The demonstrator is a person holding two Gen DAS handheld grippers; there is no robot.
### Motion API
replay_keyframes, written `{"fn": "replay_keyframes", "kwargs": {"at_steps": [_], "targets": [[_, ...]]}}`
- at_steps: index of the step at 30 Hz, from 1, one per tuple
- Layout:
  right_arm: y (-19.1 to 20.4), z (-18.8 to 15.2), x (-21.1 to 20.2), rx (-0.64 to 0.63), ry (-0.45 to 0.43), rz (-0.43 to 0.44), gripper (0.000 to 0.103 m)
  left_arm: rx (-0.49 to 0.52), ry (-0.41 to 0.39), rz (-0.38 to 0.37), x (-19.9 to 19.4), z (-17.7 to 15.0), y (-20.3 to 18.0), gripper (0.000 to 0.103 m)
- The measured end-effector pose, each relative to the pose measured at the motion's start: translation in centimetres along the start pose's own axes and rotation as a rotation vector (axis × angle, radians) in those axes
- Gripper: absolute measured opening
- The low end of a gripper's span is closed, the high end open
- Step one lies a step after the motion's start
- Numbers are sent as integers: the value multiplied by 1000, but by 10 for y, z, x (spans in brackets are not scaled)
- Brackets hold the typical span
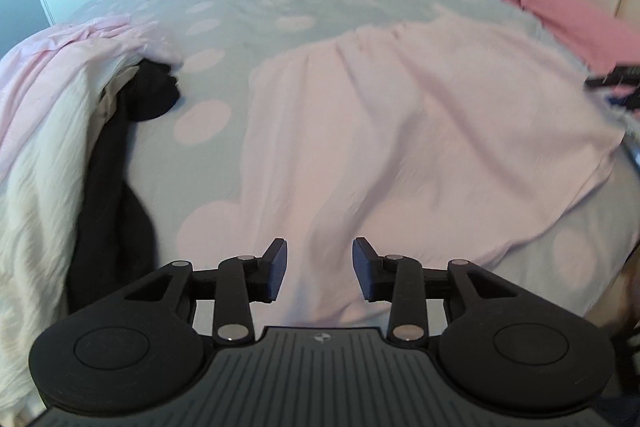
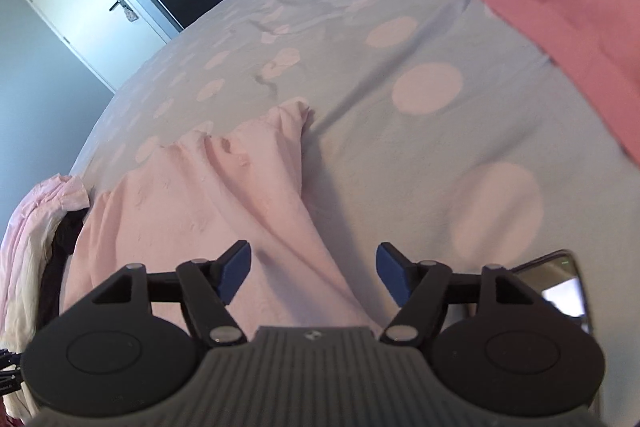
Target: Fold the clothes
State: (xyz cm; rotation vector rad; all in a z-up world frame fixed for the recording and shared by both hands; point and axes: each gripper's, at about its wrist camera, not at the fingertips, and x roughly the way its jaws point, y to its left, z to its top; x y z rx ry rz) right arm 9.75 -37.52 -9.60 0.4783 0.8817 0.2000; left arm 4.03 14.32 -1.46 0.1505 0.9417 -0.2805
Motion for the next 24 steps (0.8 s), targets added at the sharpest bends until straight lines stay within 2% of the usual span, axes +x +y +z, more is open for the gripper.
{"fn": "replay_keyframes", "kwargs": {"at_steps": [4, 8, 10, 12, 13, 14, 15, 20, 24], "targets": [[6, 2, 28, 5, 36, 21, 73, -45, -28, -43, 11, 18, -7, 35], [17, 4, 48, 28, 18, 65, 73, -75, -40, -59, 23, 31, -11, 35], [28, 5, 58, 34, 24, 83, 68, -96, -53, -80, 27, 38, -12, 35], [40, 5, 69, 24, 47, 99, 51, -119, -69, -100, 29, 43, -12, 35], [46, 5, 72, 12, 49, 87, 48, -128, -77, -106, 29, 46, -12, 35], [51, 6, 73, -5, 46, 74, 34, -128, -85, -101, 29, 49, -13, 35], [56, 7, 73, -15, 45, 75, 14, -128, -95, -95, 28, 52, -13, 36], [84, 15, 57, -8, 26, 84, 11, -157, -91, -65, 34, 53, -6, 38], [126, 25, 41, -1, -4, 123, 10, -204, -79, -40, 37, 48, 8, 38]]}}
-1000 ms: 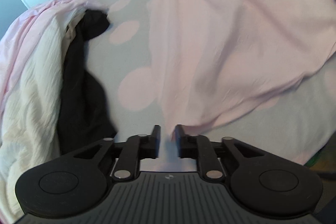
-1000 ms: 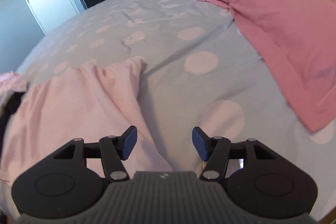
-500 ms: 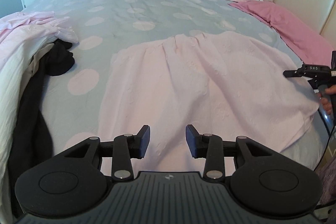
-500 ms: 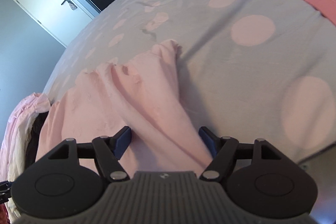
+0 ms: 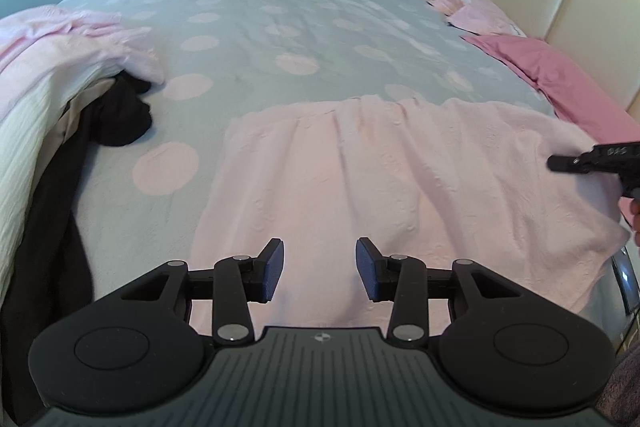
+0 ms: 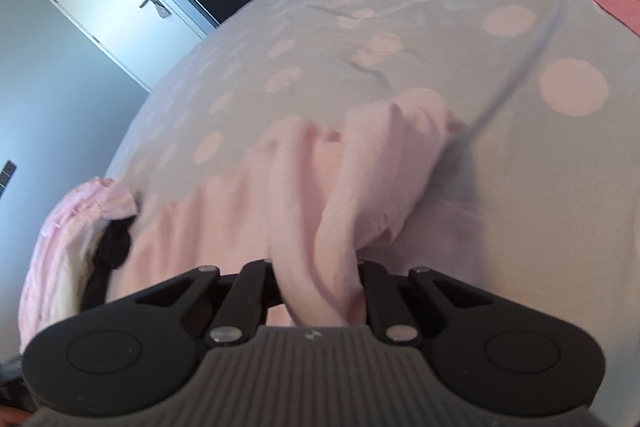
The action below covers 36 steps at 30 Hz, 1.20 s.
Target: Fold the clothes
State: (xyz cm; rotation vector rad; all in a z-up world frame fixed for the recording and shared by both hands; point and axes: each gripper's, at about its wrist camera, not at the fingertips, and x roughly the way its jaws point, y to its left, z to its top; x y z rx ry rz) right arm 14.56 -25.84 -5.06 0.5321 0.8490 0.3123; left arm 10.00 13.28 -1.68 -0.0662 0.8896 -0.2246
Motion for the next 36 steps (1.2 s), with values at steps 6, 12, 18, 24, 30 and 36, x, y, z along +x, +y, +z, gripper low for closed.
{"fn": "replay_keyframes", "kwargs": {"at_steps": [6, 12, 18, 24, 30, 36], "targets": [[80, 12, -2, -77, -16, 74, 10, -68, -24, 22, -9, -1, 24, 38], [150, 5, 16, -161, 14, 150, 10, -122, -53, 33, -20, 1, 46, 38], [204, -12, 60, -268, 108, 136, 10, -154, -72, 46, -28, 2, 62, 38], [225, -42, 99, -351, 201, 110, 12, -160, -71, 81, -30, 2, 74, 38], [234, -54, 116, -379, 243, 110, 38, -163, -68, 100, -31, 1, 81, 38], [241, -55, 99, -411, 261, 185, 48, -178, -85, 109, -38, 0, 86, 38]]}}
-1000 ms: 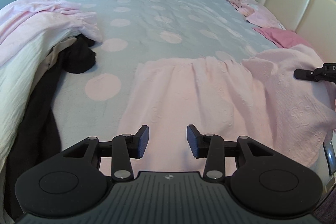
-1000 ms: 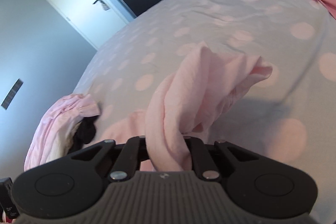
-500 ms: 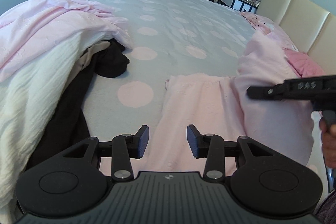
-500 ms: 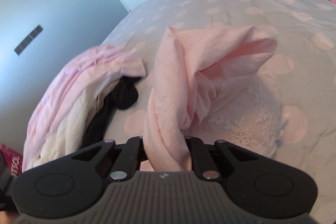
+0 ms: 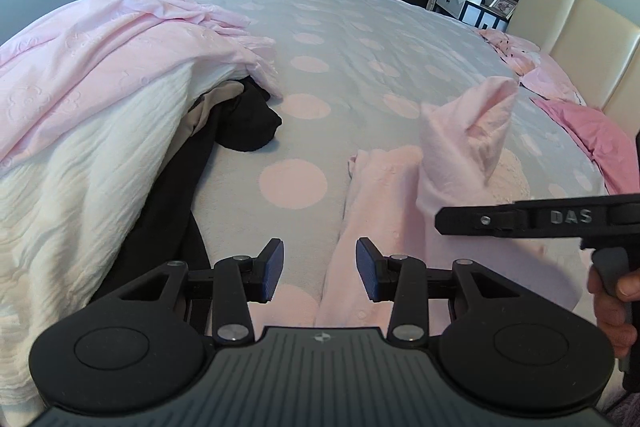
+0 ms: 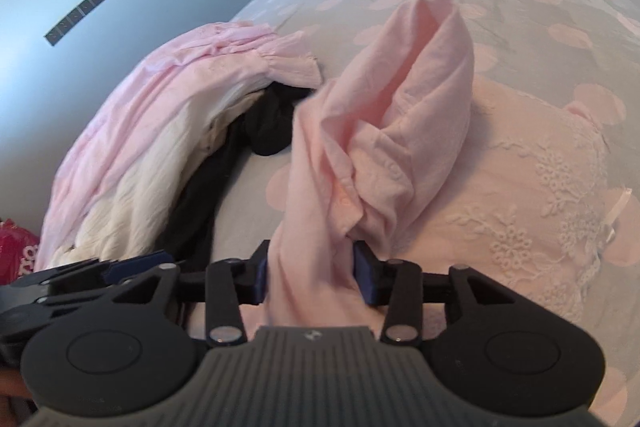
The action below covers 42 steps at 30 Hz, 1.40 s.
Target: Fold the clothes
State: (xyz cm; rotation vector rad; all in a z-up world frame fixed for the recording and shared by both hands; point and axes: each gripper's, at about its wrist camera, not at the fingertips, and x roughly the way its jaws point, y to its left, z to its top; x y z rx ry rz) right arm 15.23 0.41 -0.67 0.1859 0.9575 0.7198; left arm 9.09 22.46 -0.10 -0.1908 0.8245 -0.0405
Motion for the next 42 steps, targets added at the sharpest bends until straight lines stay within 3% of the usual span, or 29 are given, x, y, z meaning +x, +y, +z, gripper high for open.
{"fn": "replay_keyframes", "kwargs": {"at_steps": [6, 12, 17, 21, 23, 25, 27, 29, 31, 32, 33, 39, 42], "targets": [[2, -2, -32, -47, -40, 4, 49, 12, -17, -16, -3, 2, -5, 38], [-21, -6, -66, -88, -95, -115, 49, 66, -6, -111, 4, -8, -20, 43], [-51, -27, -78, -78, -54, -161, 49, 162, 45, -154, 24, -24, -38, 46], [-56, -59, -77, -135, 8, -178, 58, 117, 76, -169, 43, -32, -34, 45], [-48, -79, -75, -209, 40, -161, 60, 80, 89, -194, 48, -32, -29, 41], [-34, -103, -71, -312, 71, -140, 64, 63, 102, -208, 51, -32, -27, 14], [-20, -126, -67, -416, 99, -125, 64, 59, 113, -214, 52, -31, -29, 2], [-9, -143, -61, -514, 105, -159, 63, 68, 121, -206, 50, -30, -32, 0], [-6, -155, -53, -580, 100, -228, 51, 76, 136, -199, 48, -30, -35, 0], [-8, -156, -51, -587, 109, -243, 17, 73, 152, -202, 47, -30, -35, 0], [-11, -155, -49, -581, 131, -248, 1, 72, 170, -205, 45, -31, -35, 0], [-32, -134, -64, -505, 159, -306, 1, 109, 262, -205, 36, -52, -37, 0], [-35, -134, -67, -471, 174, -268, 2, 97, 220, -191, 32, -54, -30, 0]]}}
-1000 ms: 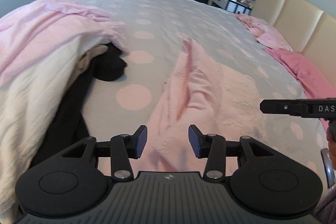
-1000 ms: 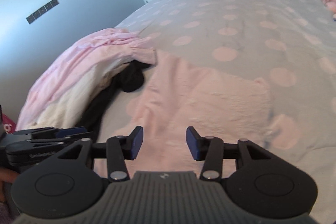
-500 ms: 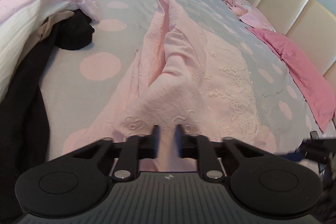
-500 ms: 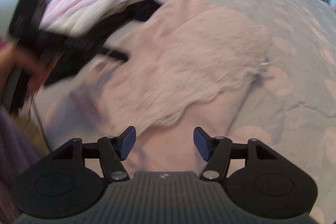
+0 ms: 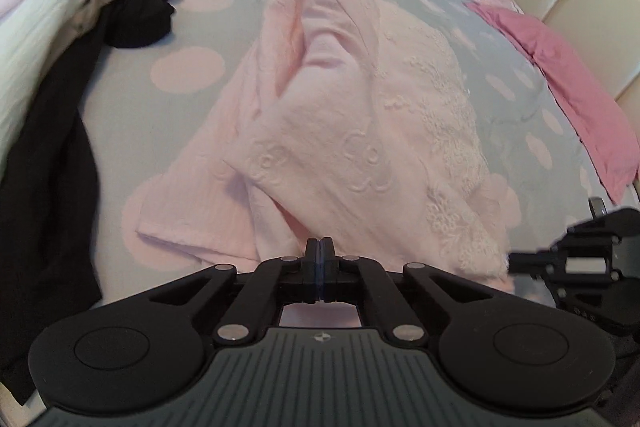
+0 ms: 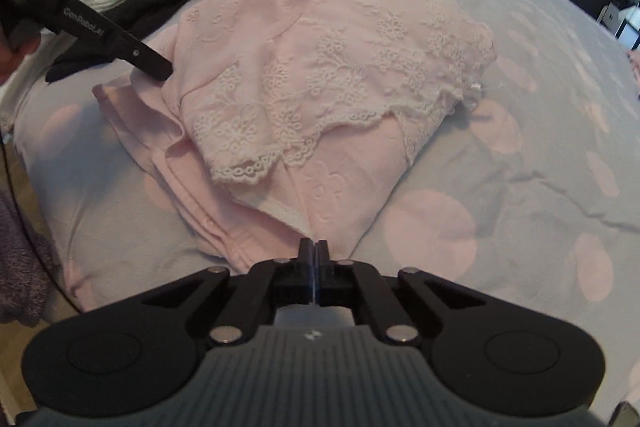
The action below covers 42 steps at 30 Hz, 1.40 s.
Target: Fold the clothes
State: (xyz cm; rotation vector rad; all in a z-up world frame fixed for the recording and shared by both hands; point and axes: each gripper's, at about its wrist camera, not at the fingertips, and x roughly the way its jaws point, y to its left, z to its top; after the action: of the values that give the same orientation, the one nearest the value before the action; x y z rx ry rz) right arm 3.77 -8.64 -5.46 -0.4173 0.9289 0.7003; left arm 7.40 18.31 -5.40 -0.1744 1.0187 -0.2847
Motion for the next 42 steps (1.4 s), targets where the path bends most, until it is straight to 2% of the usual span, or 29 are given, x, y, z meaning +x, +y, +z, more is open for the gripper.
{"fn": "replay_keyframes", "kwargs": {"at_steps": [2, 3, 4, 5, 6, 9, 12, 13, 15, 17, 19, 22, 26, 27, 28, 29, 30, 31, 33, 40, 42], "targets": [[5, 1, -5, 2, -10, 15, 7, -27, -27, 8, -9, 1, 8, 0], [8, 1, -8, -4, -18, 19, 11, -40, -38, 19, -13, 2, 12, 6], [12, 2, -11, -20, -32, 18, 20, -56, -45, 29, -16, 2, 17, 24], [16, 4, -15, -36, -53, 15, 40, -72, -51, 40, -18, 1, 22, 34], [19, 5, -19, -52, -73, 13, 45, -89, -57, 52, -20, 1, 27, 49], [34, 16, -25, -108, -149, 14, 45, -122, -68, 87, -21, 2, 36, 50], [53, 35, -21, -196, -208, 22, 46, -109, -59, 67, -15, 1, 35, 50], [59, 41, -17, -224, -211, 29, 47, -97, -53, 60, -12, 1, 34, 50], [70, 53, -7, -270, -205, 52, 60, -54, -43, 78, -7, 1, 29, 50], [82, 63, 4, -317, -188, 69, 65, -3, -46, 157, -4, 2, 25, 50], [92, 70, 13, -361, -183, 69, 66, 43, -60, 221, -2, 6, 25, 51], [105, 77, 24, -409, -183, 67, 67, 79, -65, 237, 4, 10, 30, 56], [114, 86, 41, -448, -180, 17, 65, 57, -33, 208, 18, 11, 42, 56], [113, 89, 45, -450, -176, 3, 59, 42, -32, 189, 18, 10, 45, 53], [112, 91, 49, -447, -171, -5, 53, 30, -33, 169, 18, 10, 48, 40], [109, 94, 51, -437, -166, -4, 37, 27, -42, 143, 17, 10, 49, 32], [106, 96, 52, -426, -160, 0, 21, 29, -42, 116, 16, 10, 50, 16], [103, 98, 52, -410, -155, 5, 15, 31, -40, 96, 16, 11, 50, 6], [99, 100, 50, -390, -158, 9, 9, 44, -48, 90, 13, 11, 46, 1], [90, 92, 20, -366, -169, 46, 7, -15, -72, -3, -12, 11, 45, 0], [89, 89, 12, -361, -145, 68, 7, -67, -42, -85, -16, 10, 50, 0]]}}
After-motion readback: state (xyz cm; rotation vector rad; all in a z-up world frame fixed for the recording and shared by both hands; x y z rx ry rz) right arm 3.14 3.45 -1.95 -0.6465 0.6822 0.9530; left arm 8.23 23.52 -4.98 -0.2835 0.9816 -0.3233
